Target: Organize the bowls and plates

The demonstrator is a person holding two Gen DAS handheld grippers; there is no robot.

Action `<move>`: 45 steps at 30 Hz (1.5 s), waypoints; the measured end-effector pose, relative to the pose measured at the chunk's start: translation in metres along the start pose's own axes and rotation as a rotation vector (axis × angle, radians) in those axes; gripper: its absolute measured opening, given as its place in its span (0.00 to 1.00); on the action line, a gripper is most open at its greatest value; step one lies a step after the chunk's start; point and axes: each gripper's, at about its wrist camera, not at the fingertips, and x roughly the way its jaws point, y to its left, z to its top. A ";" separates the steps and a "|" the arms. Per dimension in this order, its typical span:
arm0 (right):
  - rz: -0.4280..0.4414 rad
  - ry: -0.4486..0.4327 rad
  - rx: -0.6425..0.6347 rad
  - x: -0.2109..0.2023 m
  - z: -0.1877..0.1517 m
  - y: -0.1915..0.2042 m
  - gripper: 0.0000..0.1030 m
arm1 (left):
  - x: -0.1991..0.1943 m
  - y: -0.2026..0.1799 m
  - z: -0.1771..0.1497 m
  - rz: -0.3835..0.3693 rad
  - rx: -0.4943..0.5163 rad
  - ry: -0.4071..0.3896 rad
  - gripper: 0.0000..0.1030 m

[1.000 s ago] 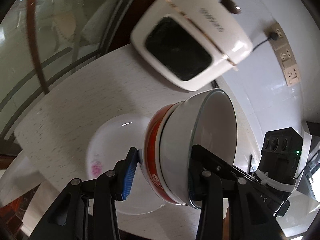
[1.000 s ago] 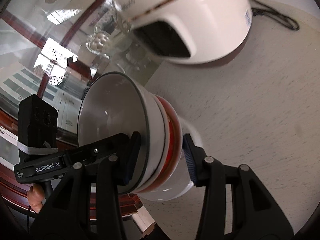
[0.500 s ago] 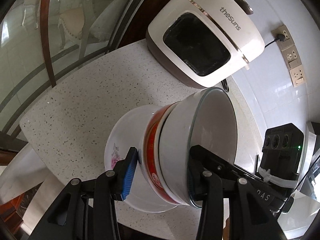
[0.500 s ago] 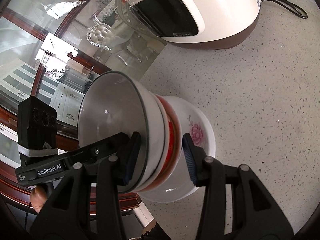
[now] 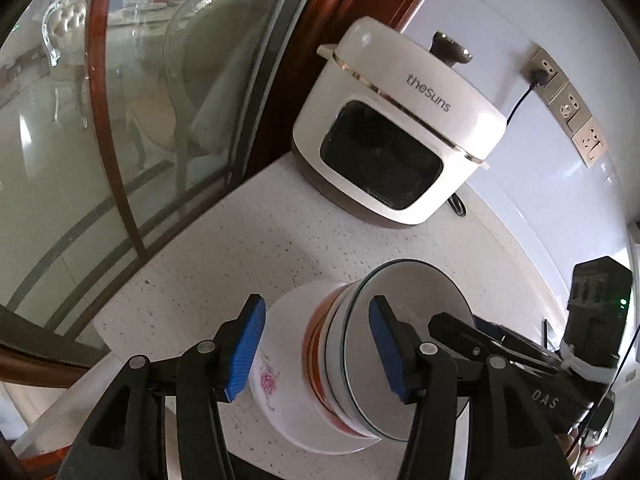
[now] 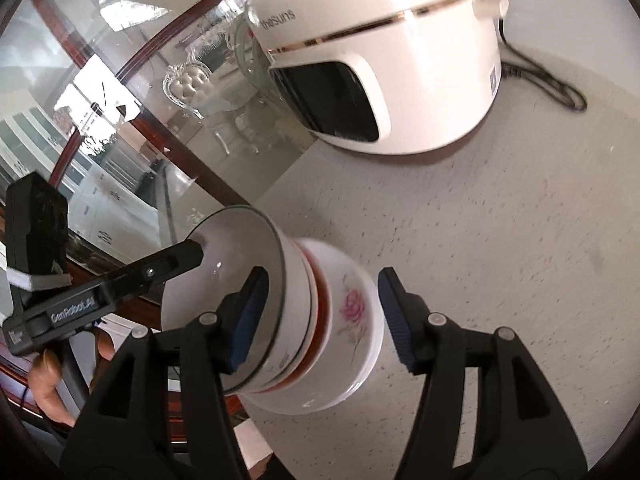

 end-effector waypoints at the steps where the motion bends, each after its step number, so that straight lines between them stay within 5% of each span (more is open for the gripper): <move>1: -0.009 -0.008 -0.011 -0.001 -0.001 0.002 0.59 | -0.003 -0.001 -0.002 0.009 0.007 -0.012 0.53; 5: -0.097 -0.119 -0.079 -0.024 -0.015 0.012 0.61 | -0.027 -0.012 -0.021 0.063 0.074 -0.129 0.54; 10: -0.229 -0.276 -0.153 -0.061 -0.049 0.025 0.82 | -0.071 -0.038 -0.071 0.222 0.182 -0.328 0.85; 12: -0.283 -0.323 -0.172 -0.072 -0.069 0.030 0.85 | -0.078 -0.042 -0.087 0.270 0.206 -0.350 0.90; 15: -0.341 -0.346 -0.178 -0.082 -0.087 0.030 0.86 | -0.075 -0.047 -0.115 0.287 0.219 -0.332 1.00; 23: -0.384 -0.336 -0.189 -0.092 -0.127 0.028 0.91 | -0.065 -0.057 -0.162 0.360 0.239 -0.307 1.00; 45: -0.372 -0.322 -0.165 -0.093 -0.138 0.021 0.91 | -0.062 -0.070 -0.176 0.344 0.247 -0.318 1.00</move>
